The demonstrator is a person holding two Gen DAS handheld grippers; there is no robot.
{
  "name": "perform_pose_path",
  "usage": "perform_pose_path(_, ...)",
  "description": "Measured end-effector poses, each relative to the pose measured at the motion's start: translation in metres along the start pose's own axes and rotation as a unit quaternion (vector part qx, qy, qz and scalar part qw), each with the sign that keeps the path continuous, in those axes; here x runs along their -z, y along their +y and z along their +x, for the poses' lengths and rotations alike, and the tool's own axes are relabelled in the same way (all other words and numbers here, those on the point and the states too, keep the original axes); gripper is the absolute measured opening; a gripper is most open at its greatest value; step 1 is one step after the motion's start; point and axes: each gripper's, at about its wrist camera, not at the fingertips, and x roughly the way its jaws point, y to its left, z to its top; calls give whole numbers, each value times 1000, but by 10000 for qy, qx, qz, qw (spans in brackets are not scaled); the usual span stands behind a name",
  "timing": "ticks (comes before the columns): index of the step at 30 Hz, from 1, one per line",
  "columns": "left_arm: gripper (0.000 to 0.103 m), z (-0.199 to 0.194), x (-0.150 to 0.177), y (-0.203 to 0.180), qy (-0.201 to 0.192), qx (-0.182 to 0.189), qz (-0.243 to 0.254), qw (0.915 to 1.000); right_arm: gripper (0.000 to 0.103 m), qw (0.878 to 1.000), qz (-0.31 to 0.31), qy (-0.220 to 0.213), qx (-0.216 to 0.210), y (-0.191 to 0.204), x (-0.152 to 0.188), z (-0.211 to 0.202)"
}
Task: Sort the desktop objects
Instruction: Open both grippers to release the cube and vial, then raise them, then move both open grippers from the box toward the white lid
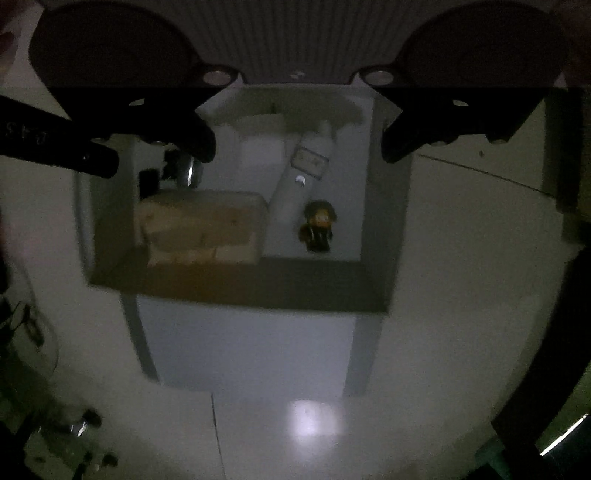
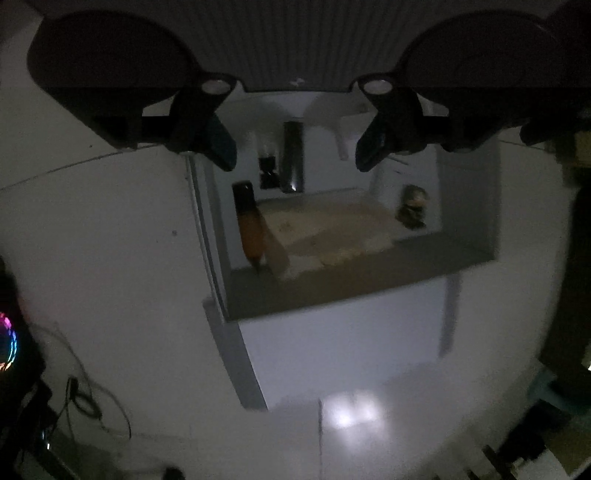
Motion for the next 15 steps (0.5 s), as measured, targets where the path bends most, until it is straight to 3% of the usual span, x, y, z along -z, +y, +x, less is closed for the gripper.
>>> perform_pose_path(4,103,-51,-5,13,-369,65,95,9993,84,9992,148,-322,-185,1,-1,-41)
perform_pose_path(8,103,-73,-6,19,-638,-17,175,9978,88,9975,371,-578,-154,2,-5,-70)
perform_pose_path(12,103,-96,-13,31,-718,-17,62,9974,95,9963,190,-833,-92,9,-9,-98)
perform_pose_path(15,103,-104,-20,34,-793,26,-2,9968,97,9970,23,-772,-114,11,-14,-105)
